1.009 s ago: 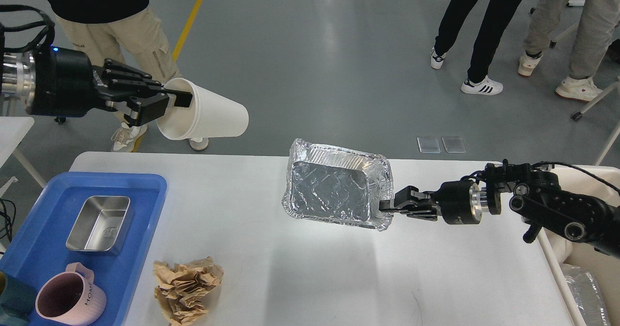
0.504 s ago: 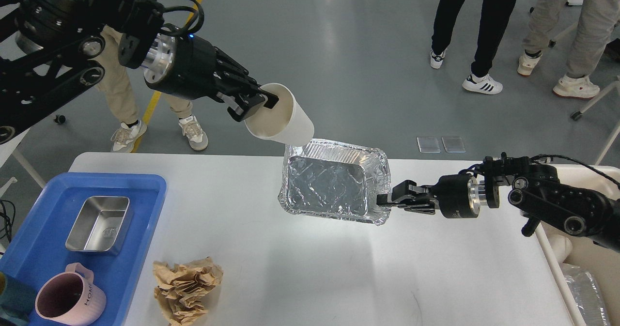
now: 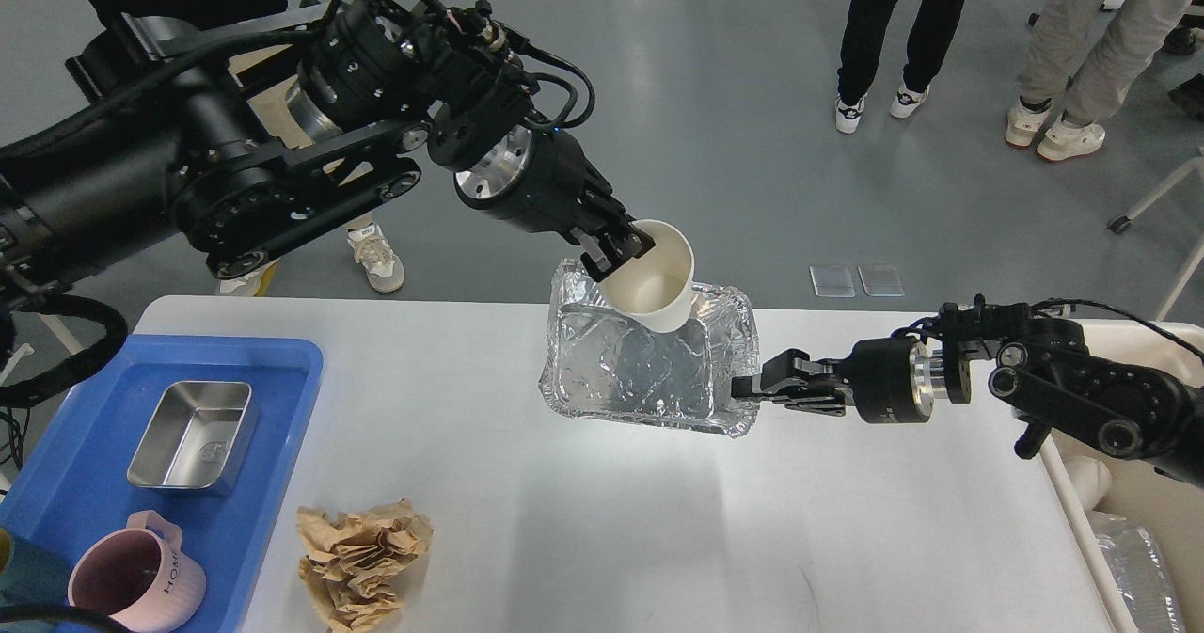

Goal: Tidy desktop
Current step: 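Lower the paper cup into the held foil tray and release it, then raise the left gripper away from the foil tray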

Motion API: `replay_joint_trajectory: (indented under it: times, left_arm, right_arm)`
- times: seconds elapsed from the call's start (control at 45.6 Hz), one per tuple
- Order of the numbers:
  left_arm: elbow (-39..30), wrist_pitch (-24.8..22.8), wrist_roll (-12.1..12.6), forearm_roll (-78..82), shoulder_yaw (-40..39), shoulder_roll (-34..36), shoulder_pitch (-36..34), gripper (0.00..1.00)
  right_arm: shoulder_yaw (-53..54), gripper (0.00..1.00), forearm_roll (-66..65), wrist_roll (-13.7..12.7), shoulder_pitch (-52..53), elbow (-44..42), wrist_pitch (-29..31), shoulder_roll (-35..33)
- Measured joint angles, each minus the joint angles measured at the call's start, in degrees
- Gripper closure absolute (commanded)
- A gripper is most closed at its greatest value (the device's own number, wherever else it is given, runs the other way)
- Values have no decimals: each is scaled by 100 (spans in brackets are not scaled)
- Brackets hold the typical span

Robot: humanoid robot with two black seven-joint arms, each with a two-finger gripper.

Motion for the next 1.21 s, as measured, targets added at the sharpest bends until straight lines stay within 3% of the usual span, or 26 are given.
replay_joint_trajectory:
  times: [0.307, 0.548, 0.68, 0.833, 1.052, 1.14, 1.206]
  left_arm:
    - [407, 156, 17, 26, 489, -426, -7, 84]
    - [422, 260, 102, -29, 531, -437, 47, 53]
    - [450, 327, 362, -97, 454, -413, 68, 43]
    - [485, 403, 554, -403, 427, -320, 78, 8]
    - [494, 694, 883, -1275, 240, 53, 199, 4]
    - [496, 765, 1231, -1657, 142, 436, 355, 4]
    - [496, 888, 1649, -1973, -15, 779, 527, 4]
  right_arm:
    - [-2, 100, 0, 1, -10, 16, 0, -11]
    - [-9, 100, -74, 1, -65, -6, 0, -11]
    - [-9, 100, -98, 1, -68, -10, 0, 3]
    - [-9, 100, -105, 1, -68, -14, 0, 2]
    - [-74, 100, -106, 1, -77, -17, 0, -19]
    - [-100, 100, -106, 1, -78, -16, -7, -20]
    - [-106, 100, -107, 1, -78, -16, -10, -20]
